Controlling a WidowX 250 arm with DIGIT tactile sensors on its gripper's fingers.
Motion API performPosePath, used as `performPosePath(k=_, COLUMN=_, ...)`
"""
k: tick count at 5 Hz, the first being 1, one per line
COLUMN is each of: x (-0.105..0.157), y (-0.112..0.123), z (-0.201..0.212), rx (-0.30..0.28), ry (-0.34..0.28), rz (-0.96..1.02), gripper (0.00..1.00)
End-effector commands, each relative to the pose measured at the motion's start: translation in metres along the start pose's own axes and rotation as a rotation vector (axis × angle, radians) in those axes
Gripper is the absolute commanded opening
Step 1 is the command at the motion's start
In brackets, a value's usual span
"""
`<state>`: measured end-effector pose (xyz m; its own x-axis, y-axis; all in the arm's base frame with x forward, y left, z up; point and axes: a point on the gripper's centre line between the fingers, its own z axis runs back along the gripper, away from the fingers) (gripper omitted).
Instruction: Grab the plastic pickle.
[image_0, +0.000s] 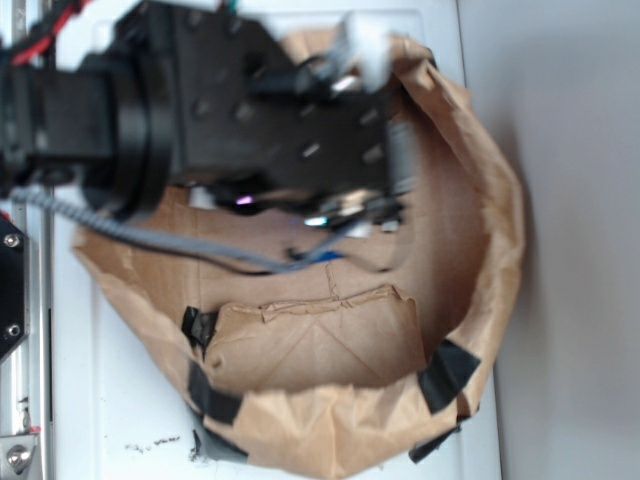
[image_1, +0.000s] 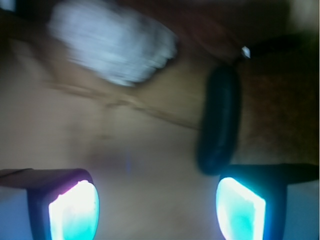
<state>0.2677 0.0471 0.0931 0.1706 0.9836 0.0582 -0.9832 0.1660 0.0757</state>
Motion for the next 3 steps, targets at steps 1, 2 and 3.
performPosePath(k=1, x=0.025, y=-0.021, z=0.011, rx=-0.009, ry=0.056, rz=0.095, gripper=1.0)
performPosePath(k=2, x=0.021, y=-0.004, z=-0.014, rx=0.023, ry=0.012, rz=0.044, gripper=1.0)
performPosePath(k=3, x=0.021, y=0.011, z=-0.025, rx=0.028, ry=0.025, rz=0.034, gripper=1.0)
